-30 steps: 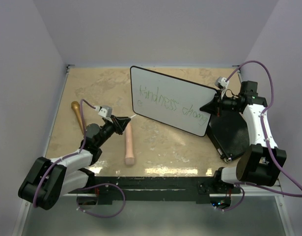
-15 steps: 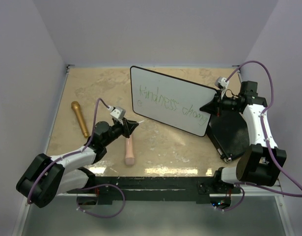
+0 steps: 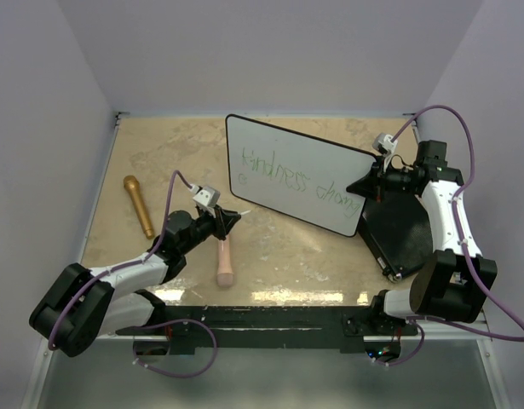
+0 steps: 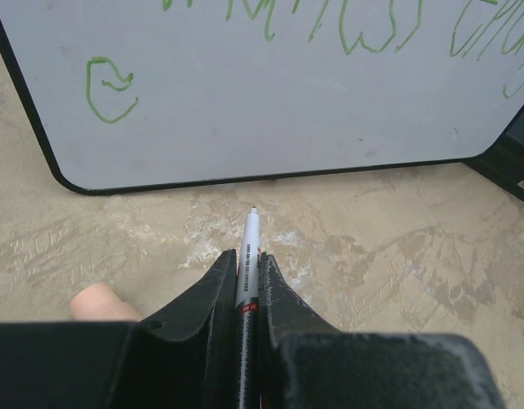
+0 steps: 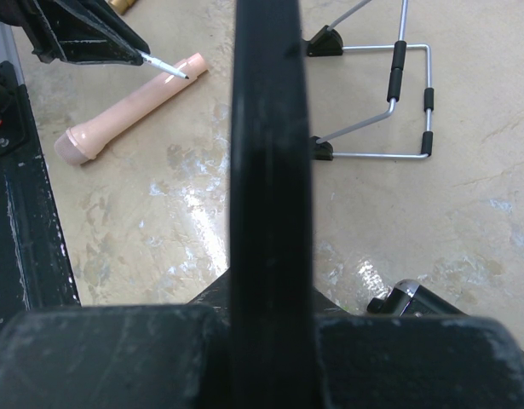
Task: Write a sentence on the whiteboard
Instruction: Write on the whiteboard at the center of the board.
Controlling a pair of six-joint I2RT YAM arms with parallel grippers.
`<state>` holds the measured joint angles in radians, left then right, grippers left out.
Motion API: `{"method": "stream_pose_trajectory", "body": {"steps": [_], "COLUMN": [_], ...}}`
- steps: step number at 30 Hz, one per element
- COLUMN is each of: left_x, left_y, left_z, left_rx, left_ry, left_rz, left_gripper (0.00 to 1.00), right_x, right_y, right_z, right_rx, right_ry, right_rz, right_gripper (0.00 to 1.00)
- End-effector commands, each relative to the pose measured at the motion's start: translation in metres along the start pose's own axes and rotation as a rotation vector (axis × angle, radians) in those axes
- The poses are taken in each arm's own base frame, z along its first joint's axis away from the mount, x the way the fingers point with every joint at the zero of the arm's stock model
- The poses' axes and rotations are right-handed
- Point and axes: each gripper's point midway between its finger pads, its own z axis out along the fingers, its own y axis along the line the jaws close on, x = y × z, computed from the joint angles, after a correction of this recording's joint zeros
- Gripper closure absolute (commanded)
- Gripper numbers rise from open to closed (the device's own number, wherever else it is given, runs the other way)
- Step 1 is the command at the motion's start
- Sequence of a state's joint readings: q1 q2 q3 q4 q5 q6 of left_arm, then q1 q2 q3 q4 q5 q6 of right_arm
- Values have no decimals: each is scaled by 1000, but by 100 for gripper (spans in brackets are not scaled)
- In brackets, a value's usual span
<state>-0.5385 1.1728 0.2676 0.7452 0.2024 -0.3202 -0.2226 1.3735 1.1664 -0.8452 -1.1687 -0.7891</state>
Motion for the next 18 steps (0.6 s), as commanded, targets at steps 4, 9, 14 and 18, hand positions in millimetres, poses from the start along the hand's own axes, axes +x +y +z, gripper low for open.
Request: {"method": "stream_pose_trajectory", "body": {"steps": [4, 9, 14, 18], "left_x": [-16, -15, -16, -18], "left_y": [-5, -4, -2, 0], "left_z": [3, 1, 0, -2], "left_rx": [16, 12, 2, -8], "left_ry": [-66, -66, -75, -87], "left_rz": [11, 10, 16, 26], "left_gripper": [100, 100, 100, 100], "right_x": [6, 6, 6, 6], "right_y": [-9, -9, -9, -9], "right_z": [0, 0, 0, 0], "right_rx": [36, 37, 37, 38], "right_ry": [39, 39, 38, 38], "right_rz": [-36, -37, -39, -40], "right_gripper": [100, 100, 100, 100]}}
